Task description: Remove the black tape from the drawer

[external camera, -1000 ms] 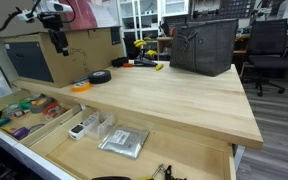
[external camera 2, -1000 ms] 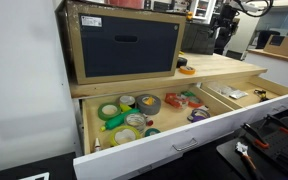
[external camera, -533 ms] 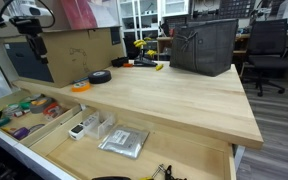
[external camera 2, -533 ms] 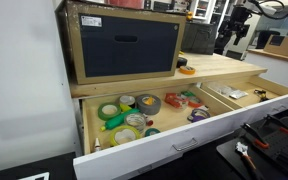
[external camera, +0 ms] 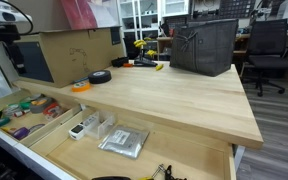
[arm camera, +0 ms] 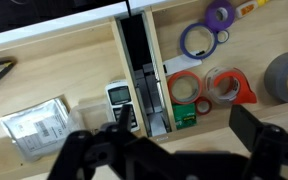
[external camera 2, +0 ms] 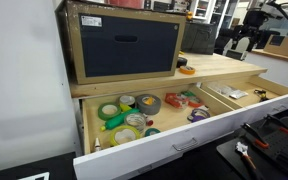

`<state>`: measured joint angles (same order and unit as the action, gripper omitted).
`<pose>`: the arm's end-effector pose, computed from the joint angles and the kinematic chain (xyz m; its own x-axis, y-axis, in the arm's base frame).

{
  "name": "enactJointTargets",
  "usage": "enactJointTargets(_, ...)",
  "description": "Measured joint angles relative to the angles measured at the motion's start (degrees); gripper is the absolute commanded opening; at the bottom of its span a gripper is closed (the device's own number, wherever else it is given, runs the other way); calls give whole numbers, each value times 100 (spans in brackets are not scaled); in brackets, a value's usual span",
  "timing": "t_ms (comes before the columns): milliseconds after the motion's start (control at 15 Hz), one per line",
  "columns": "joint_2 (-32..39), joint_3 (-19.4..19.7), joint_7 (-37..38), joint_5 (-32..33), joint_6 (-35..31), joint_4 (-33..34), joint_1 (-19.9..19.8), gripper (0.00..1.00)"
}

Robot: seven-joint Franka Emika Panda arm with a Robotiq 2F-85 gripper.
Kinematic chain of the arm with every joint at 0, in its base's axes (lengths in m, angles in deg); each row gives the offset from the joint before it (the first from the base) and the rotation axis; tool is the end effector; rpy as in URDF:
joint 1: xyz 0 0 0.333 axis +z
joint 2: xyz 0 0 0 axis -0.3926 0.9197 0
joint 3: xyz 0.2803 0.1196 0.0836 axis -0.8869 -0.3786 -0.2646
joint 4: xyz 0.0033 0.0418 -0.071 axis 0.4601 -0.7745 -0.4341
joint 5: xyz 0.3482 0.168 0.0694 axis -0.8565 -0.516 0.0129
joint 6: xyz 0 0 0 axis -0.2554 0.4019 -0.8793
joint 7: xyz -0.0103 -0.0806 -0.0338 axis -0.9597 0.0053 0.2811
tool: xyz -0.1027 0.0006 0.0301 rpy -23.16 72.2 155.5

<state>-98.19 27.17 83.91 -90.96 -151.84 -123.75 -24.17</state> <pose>0.4133 -0.0071 0.4392 0.9724 -0.2319 -0.0271 -0.2331 -0.9709 -0.0551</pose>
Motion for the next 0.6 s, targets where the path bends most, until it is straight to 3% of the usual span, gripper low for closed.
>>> enactJointTargets(267, -327, 0, -10, 35, 1, -177, 0, 100)
enactJointTargets(600, -280, 11, -279, 515, 132, -44, -61, 100)
